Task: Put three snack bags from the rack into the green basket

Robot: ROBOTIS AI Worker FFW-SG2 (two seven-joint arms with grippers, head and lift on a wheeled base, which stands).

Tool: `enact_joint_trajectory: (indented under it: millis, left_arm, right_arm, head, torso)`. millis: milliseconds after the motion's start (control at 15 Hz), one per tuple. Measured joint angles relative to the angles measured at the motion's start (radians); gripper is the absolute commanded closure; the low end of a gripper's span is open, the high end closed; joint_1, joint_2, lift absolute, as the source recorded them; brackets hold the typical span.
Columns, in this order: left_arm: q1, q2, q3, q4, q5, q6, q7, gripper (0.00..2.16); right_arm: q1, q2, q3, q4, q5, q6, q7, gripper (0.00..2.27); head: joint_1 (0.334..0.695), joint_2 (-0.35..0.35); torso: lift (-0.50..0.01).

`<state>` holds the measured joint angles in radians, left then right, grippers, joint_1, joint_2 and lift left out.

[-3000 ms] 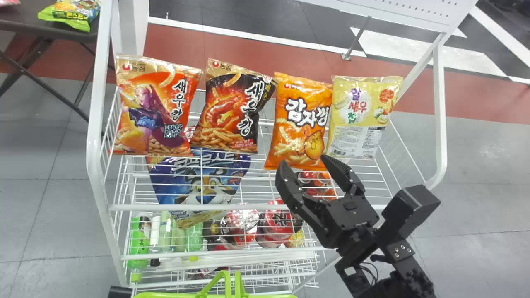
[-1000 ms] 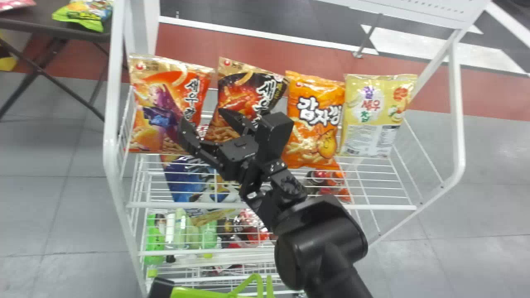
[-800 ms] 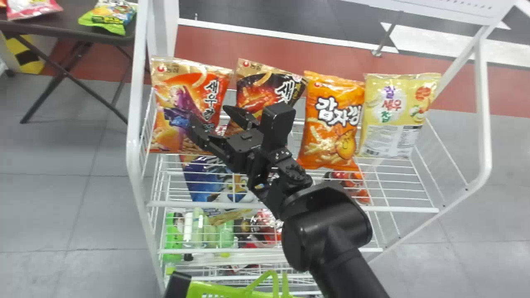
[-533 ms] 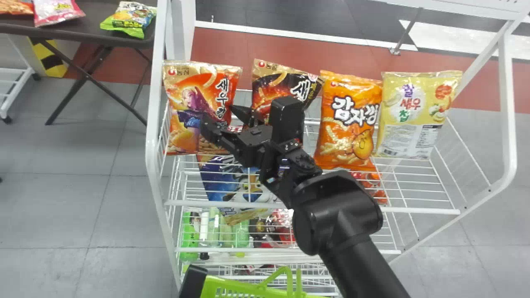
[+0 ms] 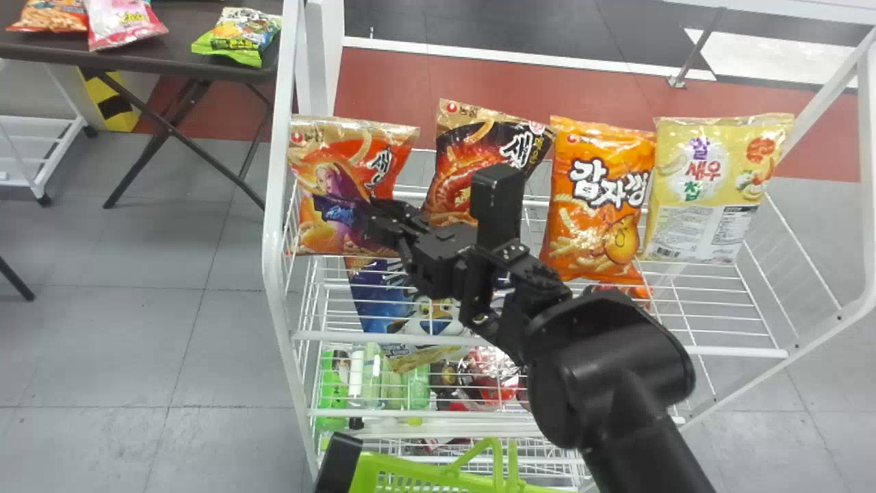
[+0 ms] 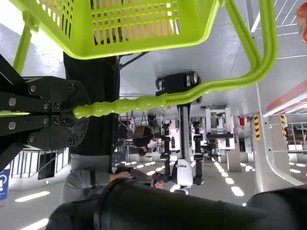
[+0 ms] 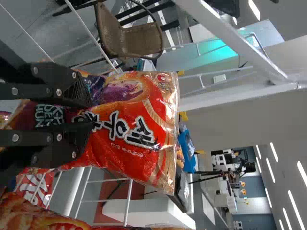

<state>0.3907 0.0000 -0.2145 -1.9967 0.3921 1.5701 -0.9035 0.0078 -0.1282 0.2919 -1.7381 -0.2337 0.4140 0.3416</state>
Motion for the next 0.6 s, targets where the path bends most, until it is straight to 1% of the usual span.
enact_joint_trajectory:
  millis: [133,267,333,400,467,600]
  left_arm:
    - [0.007,0.0,0.001,-0.004,0.001,0.0,0.0,1.47]
    - [0.013,0.0,0.001,-0.003,0.001,0.0,0.003,1.47]
    - [0.014,0.0,0.002,-0.002,0.0,0.0,0.005,1.46]
    - [0.014,0.0,0.003,-0.002,-0.002,0.0,0.007,1.47]
    - [0.014,0.0,0.007,-0.001,-0.003,0.0,0.008,1.47]
    - [0.015,0.0,0.019,-0.003,-0.004,0.0,0.004,1.46]
  right_arm:
    - [0.082,-0.023,-0.031,-0.126,-0.002,0.038,0.003,2.05]
    - [0.179,-0.052,-0.094,-0.269,-0.027,0.068,0.006,2.05]
    - [0.221,-0.07,-0.124,-0.335,-0.042,0.088,0.006,2.05]
    - [0.269,-0.089,-0.161,-0.414,-0.052,0.126,0.007,2.05]
    - [0.317,-0.105,-0.205,-0.491,-0.061,0.179,0.007,2.05]
    - [0.406,-0.127,-0.319,-0.614,-0.115,0.287,0.033,2.05]
  head:
    - [0.695,-0.194]
    - [0.695,-0.237]
    - [0.695,-0.265]
    - [0.695,-0.322]
    - [0.695,-0.347]
    - [0.695,-0.35]
  torso:
    - [0.0]
    - [0.0]
    - [0.0]
    - [0.0]
    - [0.0]
    - [0.0]
